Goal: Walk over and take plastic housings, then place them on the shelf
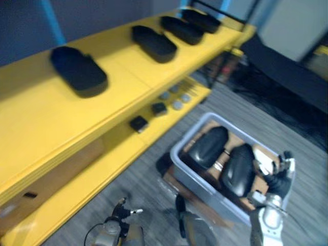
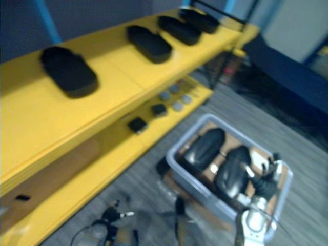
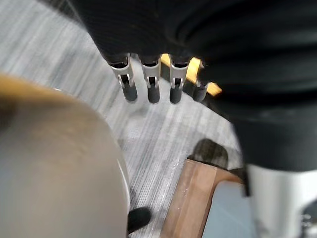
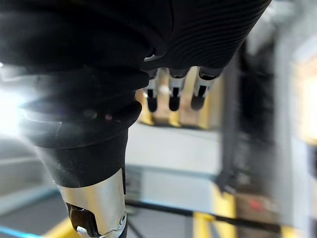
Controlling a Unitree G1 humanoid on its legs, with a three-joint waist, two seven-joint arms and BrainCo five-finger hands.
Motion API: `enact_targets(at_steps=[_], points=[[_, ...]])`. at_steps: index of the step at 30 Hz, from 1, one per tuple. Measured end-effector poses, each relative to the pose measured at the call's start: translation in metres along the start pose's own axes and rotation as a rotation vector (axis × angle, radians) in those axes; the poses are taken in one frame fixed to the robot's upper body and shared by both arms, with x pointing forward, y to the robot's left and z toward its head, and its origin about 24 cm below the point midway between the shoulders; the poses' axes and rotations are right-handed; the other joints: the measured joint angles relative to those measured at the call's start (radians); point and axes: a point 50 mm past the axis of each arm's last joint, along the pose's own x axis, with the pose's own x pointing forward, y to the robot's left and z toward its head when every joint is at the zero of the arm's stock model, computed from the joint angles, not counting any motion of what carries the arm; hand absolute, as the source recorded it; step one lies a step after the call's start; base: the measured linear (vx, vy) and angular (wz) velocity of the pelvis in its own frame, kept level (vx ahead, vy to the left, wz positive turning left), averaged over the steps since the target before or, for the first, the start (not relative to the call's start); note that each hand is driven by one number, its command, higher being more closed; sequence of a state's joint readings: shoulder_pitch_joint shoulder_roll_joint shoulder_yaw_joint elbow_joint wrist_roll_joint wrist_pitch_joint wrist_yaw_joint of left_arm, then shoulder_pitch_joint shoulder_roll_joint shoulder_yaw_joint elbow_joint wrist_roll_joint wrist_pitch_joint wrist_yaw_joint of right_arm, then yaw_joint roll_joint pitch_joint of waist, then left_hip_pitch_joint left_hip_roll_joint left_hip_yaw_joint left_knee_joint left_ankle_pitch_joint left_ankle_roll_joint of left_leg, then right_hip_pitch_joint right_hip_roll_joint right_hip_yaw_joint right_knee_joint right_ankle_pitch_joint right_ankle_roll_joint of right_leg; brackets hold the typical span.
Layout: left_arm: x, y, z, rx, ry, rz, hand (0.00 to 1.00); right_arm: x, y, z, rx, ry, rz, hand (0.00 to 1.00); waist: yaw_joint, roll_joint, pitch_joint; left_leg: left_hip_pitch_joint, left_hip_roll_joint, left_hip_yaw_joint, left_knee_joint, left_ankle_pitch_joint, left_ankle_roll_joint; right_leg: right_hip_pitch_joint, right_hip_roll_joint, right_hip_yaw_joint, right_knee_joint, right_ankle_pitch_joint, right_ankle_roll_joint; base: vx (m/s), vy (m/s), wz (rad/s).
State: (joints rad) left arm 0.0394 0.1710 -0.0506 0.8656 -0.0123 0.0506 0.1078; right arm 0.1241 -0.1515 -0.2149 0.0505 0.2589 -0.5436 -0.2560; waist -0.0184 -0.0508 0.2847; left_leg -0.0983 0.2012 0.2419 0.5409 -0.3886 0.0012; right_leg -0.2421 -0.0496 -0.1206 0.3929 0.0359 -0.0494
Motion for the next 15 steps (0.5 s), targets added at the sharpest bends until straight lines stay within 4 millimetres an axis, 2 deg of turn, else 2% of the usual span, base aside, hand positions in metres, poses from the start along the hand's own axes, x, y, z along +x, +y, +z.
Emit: enact_targets(at_steps=[1,2,3,4,5,6,7,8,9,10,11,12,13,14,15], points=[[-0.002,0.014,-0.009,-0.040,0.027,0.043,0.00,0.018,0.027,0.008,0.019,-0.066,0.113,0.00,0.024,0.010,0.001,0.007,0.039,0.067,-0.021,0.023,-0.006,0.014,-0.048,-0.069,0.075,-0.023,-0.021,-0.12,-0.045,-1.70],[-0.004,0.018,-0.018,-0.051,0.053,0.055,0.00,0.025,0.040,0.011,0.020,-0.088,0.168,0.00,0.034,0.013,0.001,0.010,0.056,0.091,-0.019,0.025,-0.009,0.024,-0.075,-0.092,0.107,-0.025,-0.029,-0.16,-0.123,-1.80],[-0.010,0.031,-0.040,-0.069,0.121,0.094,0.00,0.035,0.062,0.016,0.014,-0.119,0.262,0.00,0.051,0.011,-0.001,0.010,0.078,0.109,0.000,0.025,-0.010,0.051,-0.137,-0.117,0.150,-0.003,-0.056,-0.10,-0.137,-1.22],[-0.013,0.037,-0.050,-0.075,0.151,0.112,0.00,0.038,0.070,0.018,-0.004,-0.127,0.301,0.00,0.062,0.008,-0.002,0.009,0.087,0.114,0.016,0.024,-0.011,0.065,-0.163,-0.122,0.153,0.017,-0.049,-0.12,-0.171,-1.41],[-0.019,0.048,-0.067,-0.102,0.211,0.150,0.00,0.044,0.078,0.018,-0.064,-0.127,0.351,0.00,0.091,0.010,-0.002,0.009,0.095,0.085,0.023,0.023,-0.014,0.061,-0.136,-0.137,0.119,0.048,-0.034,-0.10,-0.144,-1.16],[-0.027,0.048,-0.088,-0.124,0.284,0.149,0.00,0.049,0.078,0.018,-0.117,-0.119,0.366,0.00,0.104,0.038,-0.015,0.014,0.098,0.037,-0.030,0.034,-0.032,0.055,-0.104,-0.145,0.068,0.084,-0.028,-0.08,-0.135,-1.00],[-0.031,0.047,-0.097,-0.128,0.314,0.141,0.00,0.049,0.075,0.016,-0.144,-0.109,0.364,0.00,0.103,0.047,-0.022,0.018,0.111,0.044,-0.060,0.052,-0.059,0.062,-0.091,-0.141,0.028,0.097,-0.025,-0.02,-0.168,-0.55],[-0.040,0.044,-0.114,-0.139,0.364,0.128,0.00,0.050,0.071,0.014,-0.191,-0.090,0.364,0.00,0.097,0.049,-0.019,0.026,0.118,0.073,-0.096,0.086,-0.083,0.059,-0.101,-0.127,0.055,0.046,-0.053,-0.03,-0.192,-0.33],[-0.050,0.046,-0.128,-0.141,0.404,0.134,0.00,0.048,0.065,0.010,-0.214,-0.063,0.358,0.00,0.090,0.039,-0.022,0.029,0.119,0.088,-0.093,0.092,-0.088,0.040,-0.138,-0.122,0.151,0.004,-0.046,-0.04,-0.194,-0.30],[-0.055,0.048,-0.136,-0.138,0.424,0.140,0.00,0.046,0.063,0.007,-0.222,-0.044,0.348,0.00,0.088,0.030,-0.027,0.028,0.123,0.094,-0.091,0.094,-0.093,0.042,-0.152,-0.120,0.162,0.014,-0.030,-0.06,-0.183,-0.36],[-0.061,0.053,-0.143,-0.147,0.444,0.158,0.00,0.045,0.056,0.004,-0.238,-0.016,0.316,0.00,0.087,0.025,-0.030,0.015,0.137,0.088,-0.083,0.099,-0.114,0.057,-0.121,-0.110,0.105,0.022,0.047,-0.05,-0.181,-0.41],[-0.062,0.051,-0.145,-0.174,0.439,0.164,0.00,0.046,0.045,0.002,-0.242,0.014,0.260,0.00,0.085,0.025,-0.030,-0.009,0.154,0.065,-0.089,0.111,-0.134,0.066,-0.081,-0.095,0.029,0.009,0.076,-0.04,-0.188,-0.41],[-0.061,0.049,-0.143,-0.177,0.428,0.160,0.00,0.046,0.038,0.002,-0.233,0.031,0.230,0.00,0.083,0.016,-0.025,-0.023,0.162,0.068,-0.086,0.117,-0.140,0.079,-0.067,-0.095,-0.008,-0.005,0.099,-0.09,-0.248,-0.39],[-0.056,0.046,-0.136,-0.190,0.390,0.157,0.00,0.046,0.024,0.000,-0.227,0.061,0.171,0.00,0.081,-0.007,-0.010,-0.048,0.168,0.069,-0.064,0.120,-0.145,0.098,-0.064,-0.101,-0.075,-0.045,0.152,-0.09,-0.230,-0.31],[-0.050,0.042,-0.126,-0.228,0.342,0.159,0.00,0.044,0.011,-0.001,-0.213,0.087,0.121,0.00,0.075,-0.028,0.013,-0.072,0.170,0.057,-0.028,0.120,-0.146,0.107,-0.061,-0.102,-0.110,-0.094,0.163,-0.14,-0.285,-0.27]])
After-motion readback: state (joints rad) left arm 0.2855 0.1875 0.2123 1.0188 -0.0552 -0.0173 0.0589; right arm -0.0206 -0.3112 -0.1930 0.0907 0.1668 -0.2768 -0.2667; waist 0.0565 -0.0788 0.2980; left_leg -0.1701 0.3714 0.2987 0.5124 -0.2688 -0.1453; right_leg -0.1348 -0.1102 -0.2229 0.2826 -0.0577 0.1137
